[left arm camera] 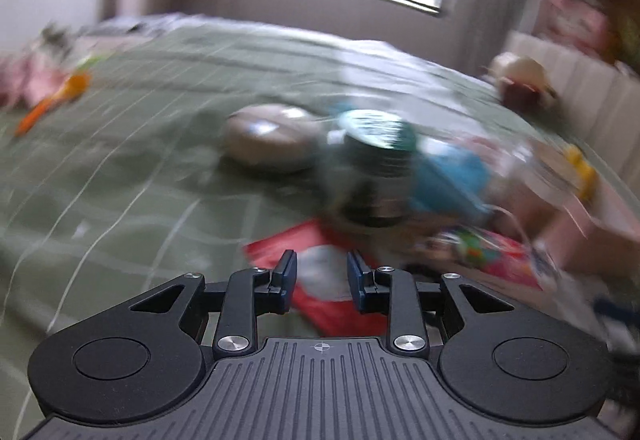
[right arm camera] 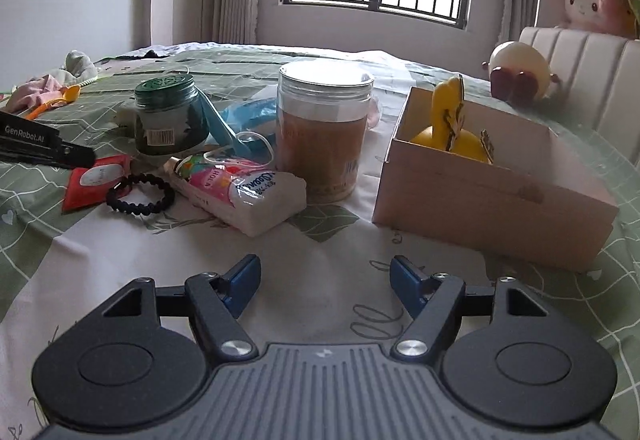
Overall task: Organize soft objects
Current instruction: 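Reach the left gripper to the black bead bracelet and close on it, then grasp the red packet with the right gripper while the left holds the bracelet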
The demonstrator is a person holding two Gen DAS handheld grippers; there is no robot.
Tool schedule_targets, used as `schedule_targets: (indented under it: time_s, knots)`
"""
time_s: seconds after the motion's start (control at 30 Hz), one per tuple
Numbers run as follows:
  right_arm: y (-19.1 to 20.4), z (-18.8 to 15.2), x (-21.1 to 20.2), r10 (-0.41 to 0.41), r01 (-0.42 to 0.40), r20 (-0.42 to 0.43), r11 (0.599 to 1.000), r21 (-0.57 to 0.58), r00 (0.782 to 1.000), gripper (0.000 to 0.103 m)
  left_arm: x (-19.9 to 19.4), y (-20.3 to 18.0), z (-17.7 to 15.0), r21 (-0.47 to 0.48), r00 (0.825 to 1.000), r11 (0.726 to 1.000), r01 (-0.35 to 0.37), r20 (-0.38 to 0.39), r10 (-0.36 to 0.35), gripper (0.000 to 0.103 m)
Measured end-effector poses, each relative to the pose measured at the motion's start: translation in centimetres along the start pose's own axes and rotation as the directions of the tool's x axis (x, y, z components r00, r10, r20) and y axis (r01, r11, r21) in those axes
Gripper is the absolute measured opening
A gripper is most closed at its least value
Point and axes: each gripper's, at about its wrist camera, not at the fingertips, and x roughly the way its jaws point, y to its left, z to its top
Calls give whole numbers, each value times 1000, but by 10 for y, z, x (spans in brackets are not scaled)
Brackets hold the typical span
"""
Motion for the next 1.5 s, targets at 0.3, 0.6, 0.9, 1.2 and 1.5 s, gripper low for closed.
schedule_targets:
  time_s: [0.3, 0.6, 0.9, 1.2, 1.5]
  knots:
    - [-2, -2, 1, 4, -4, -3, 1000, 15, 1000, 73, 0, -15, 0, 49, 985, 985, 164, -59, -161, 30]
    - [-3, -3, 0, 5, -5, 1, 1000, 20, 1000, 73, 19, -54, -13, 181, 979, 968, 174, -138, -151, 29]
    - [-6, -1, 4, 24, -23, -24, 999, 34, 999, 75, 21, -48, -25, 166, 973, 964, 207, -133, -186, 19]
    - [-35, 8, 17, 219, -193, -134, 964, 183, 967, 91, 5, -40, -28, 114, 958, 951, 286, -53, -282, 9]
    - [37, 29, -12, 255, -257, -34, 951, -174, 966, 90, -56, 38, 4, 39, 970, 988, 150, 187, -154, 9]
